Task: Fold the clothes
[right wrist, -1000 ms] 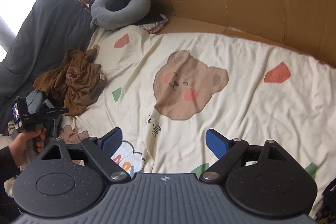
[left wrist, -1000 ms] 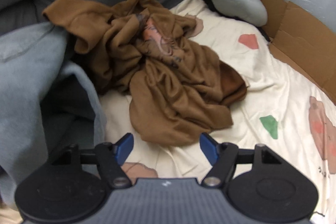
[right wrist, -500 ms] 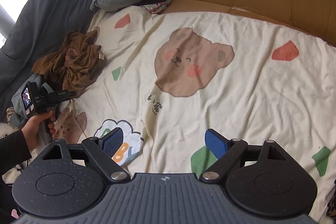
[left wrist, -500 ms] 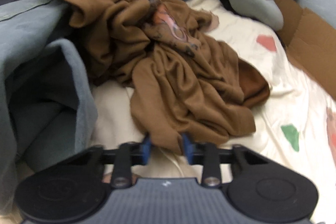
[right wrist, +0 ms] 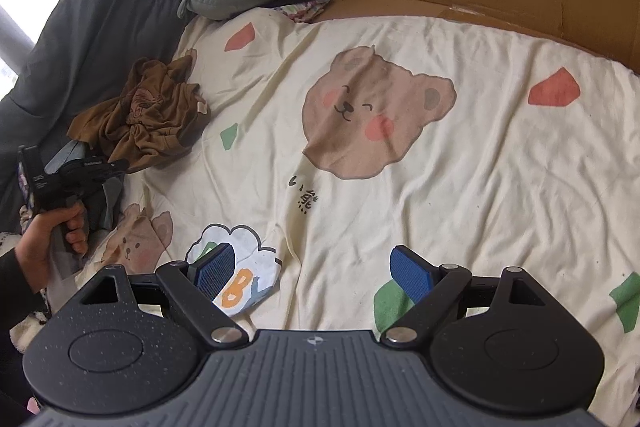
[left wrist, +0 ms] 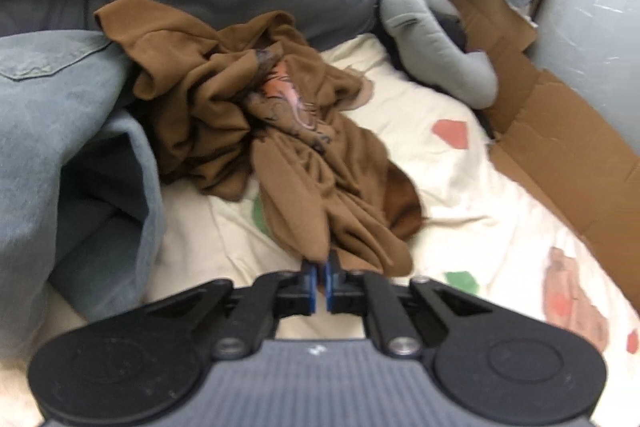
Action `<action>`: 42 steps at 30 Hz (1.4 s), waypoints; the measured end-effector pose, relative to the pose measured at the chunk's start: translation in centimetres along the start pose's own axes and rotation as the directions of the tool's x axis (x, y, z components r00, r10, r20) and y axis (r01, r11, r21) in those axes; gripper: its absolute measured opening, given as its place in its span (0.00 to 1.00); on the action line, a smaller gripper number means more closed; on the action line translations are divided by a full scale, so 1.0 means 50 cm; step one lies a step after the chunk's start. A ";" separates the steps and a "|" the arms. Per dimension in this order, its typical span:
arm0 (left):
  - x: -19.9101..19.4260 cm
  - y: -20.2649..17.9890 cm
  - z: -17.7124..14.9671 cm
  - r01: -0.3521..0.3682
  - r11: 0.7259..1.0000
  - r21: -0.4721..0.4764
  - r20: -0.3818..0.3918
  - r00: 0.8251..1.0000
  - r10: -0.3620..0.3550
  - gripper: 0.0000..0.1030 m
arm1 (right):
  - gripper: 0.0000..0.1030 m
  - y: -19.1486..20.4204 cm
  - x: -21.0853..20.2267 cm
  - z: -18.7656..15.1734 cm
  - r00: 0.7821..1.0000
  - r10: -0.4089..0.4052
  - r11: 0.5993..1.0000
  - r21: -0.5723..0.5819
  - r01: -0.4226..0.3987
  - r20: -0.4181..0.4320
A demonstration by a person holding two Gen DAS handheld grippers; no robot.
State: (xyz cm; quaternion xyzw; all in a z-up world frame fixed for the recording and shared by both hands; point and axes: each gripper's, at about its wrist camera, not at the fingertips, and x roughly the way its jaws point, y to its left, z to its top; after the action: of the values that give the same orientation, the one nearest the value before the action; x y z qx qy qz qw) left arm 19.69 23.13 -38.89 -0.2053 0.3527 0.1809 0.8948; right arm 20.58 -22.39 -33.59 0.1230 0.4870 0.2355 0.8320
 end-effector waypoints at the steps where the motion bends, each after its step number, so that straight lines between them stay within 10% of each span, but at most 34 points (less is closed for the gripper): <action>1: -0.007 -0.005 -0.003 0.002 1.000 -0.005 -0.006 1.000 -0.003 0.03 | 0.85 -0.002 0.001 0.000 1.000 0.003 1.000 0.005 -0.003 -0.001; 12: -0.050 -0.093 -0.046 0.139 0.990 0.013 -0.078 0.987 -0.137 0.03 | 0.85 -0.002 0.010 -0.002 0.998 0.056 0.998 0.027 -0.056 -0.001; 28: -0.075 -0.237 -0.130 0.378 0.917 0.127 -0.263 0.904 -0.336 0.03 | 0.85 0.002 0.035 0.002 0.982 0.190 0.973 0.139 -0.186 -0.015; 42: -0.112 -0.310 -0.195 0.517 0.843 0.149 -0.338 0.828 -0.448 0.02 | 0.81 -0.021 0.147 -0.003 0.887 0.461 0.761 0.507 -0.404 0.016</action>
State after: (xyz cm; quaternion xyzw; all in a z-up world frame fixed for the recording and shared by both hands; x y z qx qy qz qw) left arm 17.71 4.13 -37.73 -0.2054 0.4350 -0.1274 0.8674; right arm 23.81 -19.55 -39.66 0.4288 0.5339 0.2942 0.6668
